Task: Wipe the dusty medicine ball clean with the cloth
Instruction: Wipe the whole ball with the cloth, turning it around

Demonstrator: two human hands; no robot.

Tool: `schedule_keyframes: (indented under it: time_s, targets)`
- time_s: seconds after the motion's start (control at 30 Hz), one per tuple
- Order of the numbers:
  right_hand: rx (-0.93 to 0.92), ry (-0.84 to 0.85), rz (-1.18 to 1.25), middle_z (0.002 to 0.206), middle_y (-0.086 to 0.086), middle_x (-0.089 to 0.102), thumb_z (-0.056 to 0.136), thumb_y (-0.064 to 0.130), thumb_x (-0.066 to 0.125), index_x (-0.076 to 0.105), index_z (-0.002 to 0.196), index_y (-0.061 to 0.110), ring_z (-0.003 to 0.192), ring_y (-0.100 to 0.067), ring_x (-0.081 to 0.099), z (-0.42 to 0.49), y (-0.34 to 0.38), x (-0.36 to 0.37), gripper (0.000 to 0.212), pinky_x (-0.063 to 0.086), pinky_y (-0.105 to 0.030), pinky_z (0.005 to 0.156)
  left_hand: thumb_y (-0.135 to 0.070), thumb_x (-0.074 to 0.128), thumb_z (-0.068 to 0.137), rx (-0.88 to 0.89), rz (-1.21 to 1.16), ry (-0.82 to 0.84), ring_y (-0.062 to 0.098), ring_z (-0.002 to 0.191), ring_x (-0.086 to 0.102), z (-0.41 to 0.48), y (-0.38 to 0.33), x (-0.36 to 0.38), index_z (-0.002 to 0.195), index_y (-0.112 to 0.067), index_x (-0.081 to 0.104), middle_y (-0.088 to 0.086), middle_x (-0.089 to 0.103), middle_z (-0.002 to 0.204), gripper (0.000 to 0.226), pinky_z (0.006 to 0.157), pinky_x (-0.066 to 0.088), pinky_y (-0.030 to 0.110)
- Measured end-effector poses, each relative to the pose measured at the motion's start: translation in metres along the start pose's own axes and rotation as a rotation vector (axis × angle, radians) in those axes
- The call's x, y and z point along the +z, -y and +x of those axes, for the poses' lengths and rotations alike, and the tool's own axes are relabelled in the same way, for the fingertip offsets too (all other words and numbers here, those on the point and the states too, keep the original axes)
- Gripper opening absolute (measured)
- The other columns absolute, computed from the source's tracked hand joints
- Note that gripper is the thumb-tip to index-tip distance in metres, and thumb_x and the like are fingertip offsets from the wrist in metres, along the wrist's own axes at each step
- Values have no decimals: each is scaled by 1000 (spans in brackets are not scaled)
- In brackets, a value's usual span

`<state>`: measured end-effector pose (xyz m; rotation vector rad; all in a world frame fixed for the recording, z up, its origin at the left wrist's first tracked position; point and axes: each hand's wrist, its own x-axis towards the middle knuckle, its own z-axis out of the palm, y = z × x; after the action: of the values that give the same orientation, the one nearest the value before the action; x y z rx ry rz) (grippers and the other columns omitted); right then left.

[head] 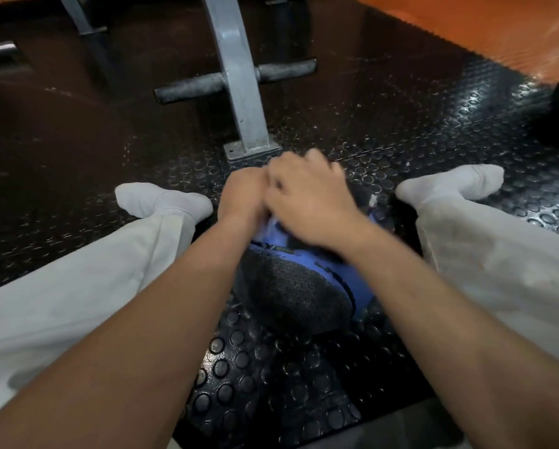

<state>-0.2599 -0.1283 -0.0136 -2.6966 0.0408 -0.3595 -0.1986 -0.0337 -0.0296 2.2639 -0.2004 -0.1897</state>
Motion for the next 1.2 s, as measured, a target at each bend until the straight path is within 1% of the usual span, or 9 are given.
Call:
schedule_keyframes:
  time_s: [0.07, 0.13, 0.27, 0.43, 0.67, 0.77, 0.93, 1.03, 1.2]
  targets:
    - [-111, -159, -97, 95, 6, 45, 92, 30, 41, 44, 86, 21, 92, -20, 36, -10, 22, 2, 11, 28, -41, 81, -4, 40, 100, -38, -175, 55, 28, 92, 65, 1, 0, -5, 87, -6, 62, 30, 61, 99, 26, 76, 47, 28]
    - [-220, -85, 22, 88, 10, 39, 91, 30, 42, 41, 81, 21, 89, -17, 32, -10, 15, -1, 13, 25, -37, 78, -6, 43, 99, -10, -193, 99, 32, 99, 61, 1, 6, -7, 89, -3, 64, 29, 62, 106, 24, 81, 42, 31]
    - [109, 11, 414, 79, 7, 47, 78, 37, 38, 42, 68, 22, 90, -29, 46, 21, -45, -9, 19, 38, -44, 83, -37, 46, 99, 50, -340, 197, 1, 117, 52, -7, 27, -3, 115, -36, 63, -20, 59, 121, 23, 104, 37, 25]
    - [366, -6, 473, 77, 4, 53, 80, 32, 38, 47, 70, 17, 96, -28, 49, 18, -66, -14, 19, 40, -47, 87, -45, 49, 96, 57, -344, 71, -13, 92, 50, -15, 23, 12, 109, -44, 62, -32, 57, 105, 18, 79, 37, 16]
    - [-303, -132, -54, 83, 9, 44, 77, 29, 35, 54, 78, 19, 81, -15, 32, -36, -10, -9, 21, 23, -38, 70, -28, 57, 96, 85, -425, 177, 2, 76, 58, 1, 9, 8, 90, -26, 67, -14, 65, 86, 11, 73, 45, 25]
    - [-465, -67, -13, 79, 9, 47, 76, 29, 36, 53, 75, 18, 79, -13, 30, -34, -19, -12, 20, 23, -35, 69, -29, 57, 97, 82, -467, 194, 7, 74, 58, -1, 19, 5, 87, -23, 65, -15, 64, 77, 14, 73, 45, 30]
    - [77, -115, 469, 73, 7, 50, 72, 39, 38, 50, 68, 13, 85, -23, 48, 5, -57, -16, 30, 38, -48, 88, -38, 55, 94, -18, -397, -6, 1, 84, 56, -8, 14, 15, 77, -25, 62, -19, 62, 86, 22, 79, 42, 28]
    - [189, -144, 287, 85, 4, 54, 84, 29, 42, 50, 74, 14, 93, -24, 44, 2, -52, -15, 20, 36, -46, 90, -35, 55, 92, -66, -383, -75, 5, 70, 49, -10, 4, 23, 68, -26, 54, -14, 56, 73, 25, 68, 38, 29]
    - [-357, -130, -96, 77, 6, 52, 75, 30, 38, 53, 71, 19, 78, -18, 37, -46, -8, -2, 19, 24, -37, 67, -28, 59, 89, -105, -468, -67, 9, 71, 52, -5, 12, 15, 67, -22, 58, -12, 61, 72, 23, 71, 43, 28]
